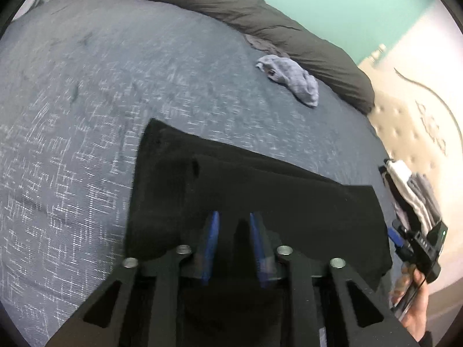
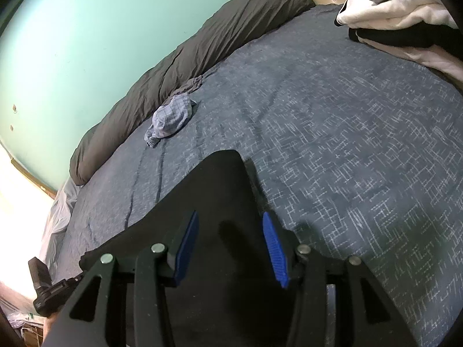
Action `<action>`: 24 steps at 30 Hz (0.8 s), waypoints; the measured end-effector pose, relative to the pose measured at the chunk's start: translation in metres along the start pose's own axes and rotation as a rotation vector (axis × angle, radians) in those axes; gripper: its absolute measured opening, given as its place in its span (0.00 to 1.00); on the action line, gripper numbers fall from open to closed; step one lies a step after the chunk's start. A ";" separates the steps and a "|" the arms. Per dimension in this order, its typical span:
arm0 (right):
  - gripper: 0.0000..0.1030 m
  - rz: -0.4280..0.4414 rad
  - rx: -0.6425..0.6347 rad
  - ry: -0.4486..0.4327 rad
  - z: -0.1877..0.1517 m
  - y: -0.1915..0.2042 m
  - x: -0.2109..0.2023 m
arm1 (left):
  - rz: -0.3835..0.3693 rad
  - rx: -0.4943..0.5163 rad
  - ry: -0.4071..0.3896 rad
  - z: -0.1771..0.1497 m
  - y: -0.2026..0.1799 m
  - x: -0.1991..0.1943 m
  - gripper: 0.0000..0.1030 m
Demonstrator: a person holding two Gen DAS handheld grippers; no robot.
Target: Fold clothes
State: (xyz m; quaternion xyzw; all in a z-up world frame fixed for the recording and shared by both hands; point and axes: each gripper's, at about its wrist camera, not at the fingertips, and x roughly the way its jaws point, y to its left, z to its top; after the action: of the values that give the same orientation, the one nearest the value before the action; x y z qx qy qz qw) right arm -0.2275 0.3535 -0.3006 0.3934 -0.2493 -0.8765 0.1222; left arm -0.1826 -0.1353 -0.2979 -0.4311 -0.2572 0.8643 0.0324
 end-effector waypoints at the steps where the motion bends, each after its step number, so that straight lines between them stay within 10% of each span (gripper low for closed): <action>1: 0.46 0.000 0.000 0.001 0.000 -0.001 0.000 | -0.002 -0.008 -0.004 0.001 0.003 -0.001 0.17; 24: 0.50 0.011 0.032 -0.014 -0.006 0.002 -0.002 | 0.043 -0.069 -0.027 -0.033 0.025 -0.061 0.40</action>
State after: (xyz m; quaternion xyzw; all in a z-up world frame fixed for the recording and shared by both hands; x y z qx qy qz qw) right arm -0.2217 0.3506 -0.3023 0.3879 -0.2663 -0.8743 0.1192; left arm -0.1147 -0.1601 -0.2814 -0.4256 -0.2780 0.8611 -0.0047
